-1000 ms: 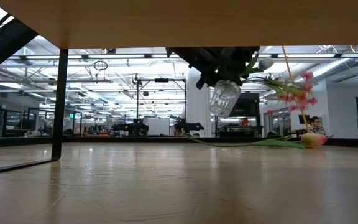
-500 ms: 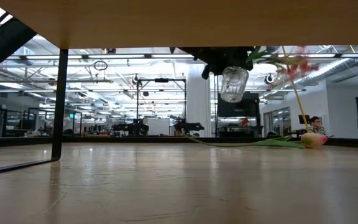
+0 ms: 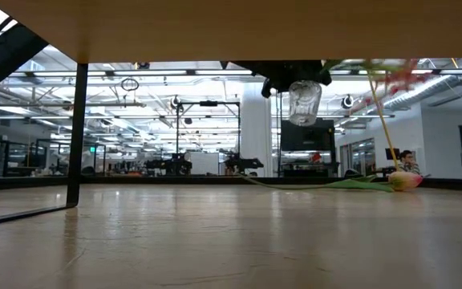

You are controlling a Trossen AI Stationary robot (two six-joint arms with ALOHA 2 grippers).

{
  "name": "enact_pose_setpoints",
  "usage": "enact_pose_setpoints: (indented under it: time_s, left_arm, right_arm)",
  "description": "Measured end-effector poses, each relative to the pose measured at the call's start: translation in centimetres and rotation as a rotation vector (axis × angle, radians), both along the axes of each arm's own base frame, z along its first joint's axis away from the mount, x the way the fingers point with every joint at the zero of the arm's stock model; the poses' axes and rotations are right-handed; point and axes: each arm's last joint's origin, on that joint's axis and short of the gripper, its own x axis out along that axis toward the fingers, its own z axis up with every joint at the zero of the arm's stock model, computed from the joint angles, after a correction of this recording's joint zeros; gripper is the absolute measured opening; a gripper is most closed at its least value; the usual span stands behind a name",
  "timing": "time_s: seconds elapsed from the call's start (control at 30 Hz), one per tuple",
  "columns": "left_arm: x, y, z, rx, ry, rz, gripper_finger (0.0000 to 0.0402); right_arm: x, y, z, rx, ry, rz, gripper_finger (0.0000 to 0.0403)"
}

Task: Pick and place flowers into a vace then onto a shelf
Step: Put the pink tulip into the transparent vase

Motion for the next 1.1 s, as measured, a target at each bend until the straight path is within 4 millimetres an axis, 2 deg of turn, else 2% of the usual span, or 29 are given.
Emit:
enact_pose_setpoints:
  time_s: [0.13, 0.3, 0.63, 1.1]
  left_arm:
    - [0.1, 0.1, 0.4, 0.011, -0.049, 0.015, 0.015]
    - [0.3, 0.0, 1.2, 0.025, -0.125, 0.016, 0.015]
    - [0.3, 0.0, 1.4, 0.053, -0.139, 0.032, 0.015]
    - [0.4, 0.1, 1.5, 0.063, -0.156, 0.034, 0.015]
  right_arm:
    - [-0.6, 0.3, 1.4, -0.071, -0.045, -0.044, 0.0]
    - [-1.3, 0.0, 2.2, -0.032, -0.109, -0.054, 0.0]
    - [-1.4, -0.2, 3.0, -0.068, -0.17, -0.06, 0.0]
    - [-1.7, 0.0, 3.5, -0.126, -0.164, -0.095, 0.0009]
